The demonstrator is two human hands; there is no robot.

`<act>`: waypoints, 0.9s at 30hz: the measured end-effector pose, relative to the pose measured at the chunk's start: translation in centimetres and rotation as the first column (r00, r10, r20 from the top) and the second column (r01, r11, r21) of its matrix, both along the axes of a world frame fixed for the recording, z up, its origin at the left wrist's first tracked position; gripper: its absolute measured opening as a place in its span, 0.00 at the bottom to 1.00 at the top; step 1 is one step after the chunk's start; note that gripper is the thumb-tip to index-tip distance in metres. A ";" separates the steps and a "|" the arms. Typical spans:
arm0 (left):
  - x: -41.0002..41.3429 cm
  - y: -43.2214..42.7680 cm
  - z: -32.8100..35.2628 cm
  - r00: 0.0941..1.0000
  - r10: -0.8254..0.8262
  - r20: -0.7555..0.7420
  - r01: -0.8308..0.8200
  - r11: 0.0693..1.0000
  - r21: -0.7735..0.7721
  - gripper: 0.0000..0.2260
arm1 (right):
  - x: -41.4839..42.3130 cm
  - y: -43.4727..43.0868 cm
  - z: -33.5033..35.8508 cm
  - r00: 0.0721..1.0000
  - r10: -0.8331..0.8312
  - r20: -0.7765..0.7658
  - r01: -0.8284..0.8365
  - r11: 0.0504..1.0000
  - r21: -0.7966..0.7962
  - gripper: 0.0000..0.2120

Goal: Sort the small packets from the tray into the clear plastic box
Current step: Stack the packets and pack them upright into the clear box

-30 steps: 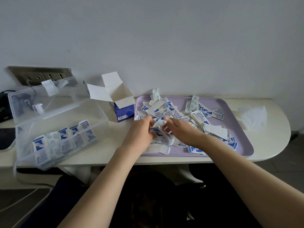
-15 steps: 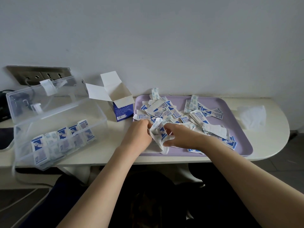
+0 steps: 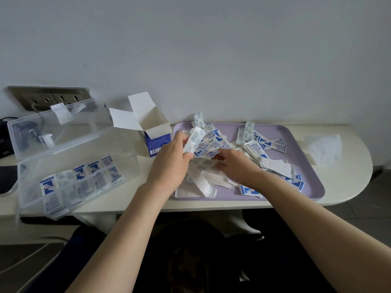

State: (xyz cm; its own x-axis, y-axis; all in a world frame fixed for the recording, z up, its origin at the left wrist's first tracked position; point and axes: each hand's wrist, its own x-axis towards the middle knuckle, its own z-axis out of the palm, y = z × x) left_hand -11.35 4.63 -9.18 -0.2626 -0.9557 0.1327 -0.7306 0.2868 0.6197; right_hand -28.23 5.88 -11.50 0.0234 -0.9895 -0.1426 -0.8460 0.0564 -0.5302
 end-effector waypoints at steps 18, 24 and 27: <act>0.3 0.3 -0.9 0.974 -0.045 0.222 0.035 0.998 0.052 0.11 | 0.6 0.5 1.3 0.942 0.118 0.313 -0.120 0.993 -0.015 0.18; -0.2 0.6 -1.5 0.936 -0.030 0.351 0.005 0.997 0.071 0.05 | 1.0 0.9 0.5 0.964 0.175 0.202 -0.190 0.980 0.057 0.29; -0.2 0.6 -1.7 0.920 -0.040 0.389 0.008 0.997 0.082 0.04 | 0.7 1.3 0.4 0.971 0.230 0.061 -0.238 0.947 0.216 0.29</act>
State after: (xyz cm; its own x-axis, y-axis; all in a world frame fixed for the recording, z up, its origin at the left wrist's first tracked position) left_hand -11.57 5.21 -10.87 -0.3015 -0.9516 -0.0593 -0.9124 0.2699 0.3077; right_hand -27.50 7.15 -11.14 0.2598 -0.8995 -0.3514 -0.8306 -0.0226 -0.5564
